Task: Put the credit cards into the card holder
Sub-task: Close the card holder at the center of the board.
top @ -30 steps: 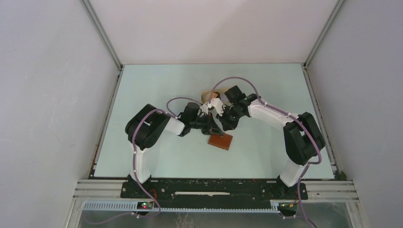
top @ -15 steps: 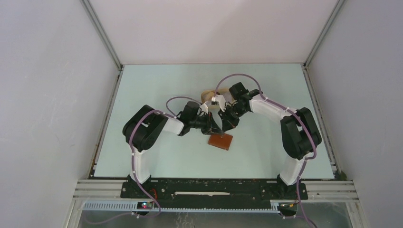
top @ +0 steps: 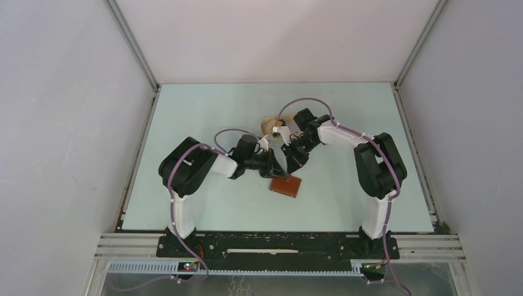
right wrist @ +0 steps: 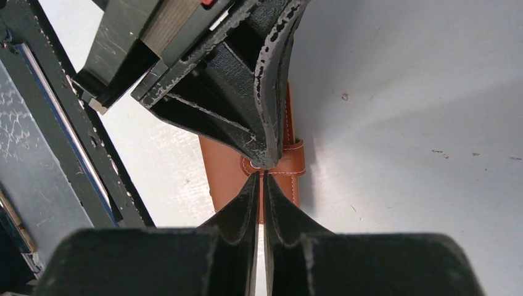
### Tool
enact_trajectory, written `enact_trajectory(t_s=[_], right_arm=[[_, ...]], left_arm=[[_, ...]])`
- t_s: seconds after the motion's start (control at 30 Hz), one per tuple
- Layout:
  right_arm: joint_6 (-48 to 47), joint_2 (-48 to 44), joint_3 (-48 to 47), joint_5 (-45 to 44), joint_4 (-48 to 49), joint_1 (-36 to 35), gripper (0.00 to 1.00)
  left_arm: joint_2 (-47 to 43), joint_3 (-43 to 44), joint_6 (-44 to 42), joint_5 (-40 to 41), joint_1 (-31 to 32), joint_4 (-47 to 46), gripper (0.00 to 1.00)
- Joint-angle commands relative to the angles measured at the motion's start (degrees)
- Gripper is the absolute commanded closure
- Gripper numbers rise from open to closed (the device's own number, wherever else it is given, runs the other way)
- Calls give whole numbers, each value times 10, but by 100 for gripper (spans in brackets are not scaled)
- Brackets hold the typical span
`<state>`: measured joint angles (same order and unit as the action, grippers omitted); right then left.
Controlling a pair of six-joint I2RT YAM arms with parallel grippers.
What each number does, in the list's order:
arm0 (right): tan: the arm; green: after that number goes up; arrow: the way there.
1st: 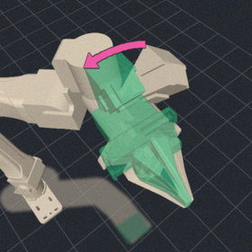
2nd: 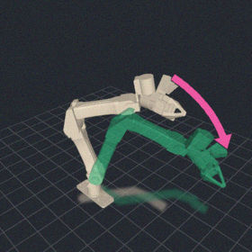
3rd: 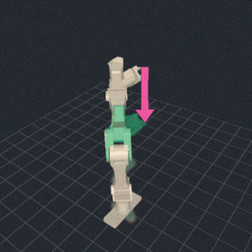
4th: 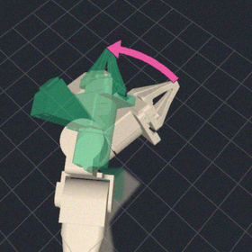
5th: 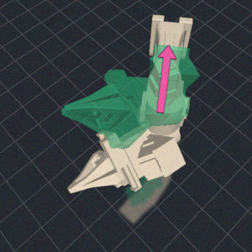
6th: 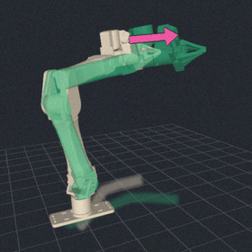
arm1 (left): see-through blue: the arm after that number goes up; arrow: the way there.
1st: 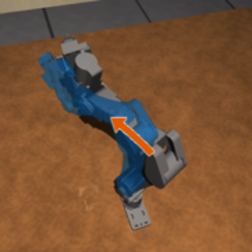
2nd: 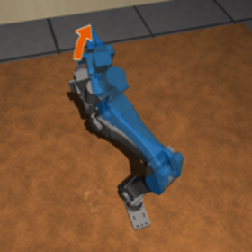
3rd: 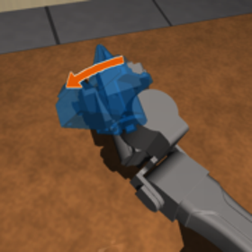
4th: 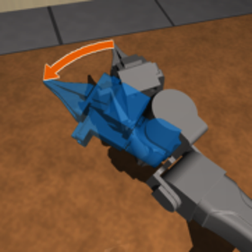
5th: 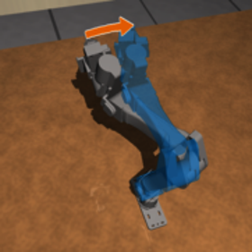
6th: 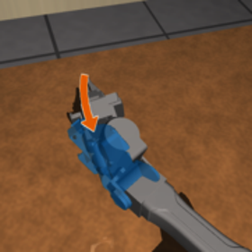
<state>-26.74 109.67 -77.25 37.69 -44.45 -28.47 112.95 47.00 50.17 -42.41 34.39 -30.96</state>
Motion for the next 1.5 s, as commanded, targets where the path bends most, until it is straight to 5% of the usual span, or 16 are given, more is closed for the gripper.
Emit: enact_trajectory(t_s=[0.0,0.37,0.57,0.77,1.47], right_arm=[[9,4,-19,2,-12,0,89],[-87,-89,39,4,22,-24,85],[-285,-167,97,-1,47,-47,64],[-371,-146,111,-61,64,-83,62],[-393,-99,120,-93,74,-103,92]], left_arm=[[-15,-16,-6,-3,4,4,95],[-36,-16,3,1,4,7,95],[-32,-16,1,0,4,8,95],[-35,-20,0,1,4,6,95],[-35,-22,2,-4,4,2,95]])
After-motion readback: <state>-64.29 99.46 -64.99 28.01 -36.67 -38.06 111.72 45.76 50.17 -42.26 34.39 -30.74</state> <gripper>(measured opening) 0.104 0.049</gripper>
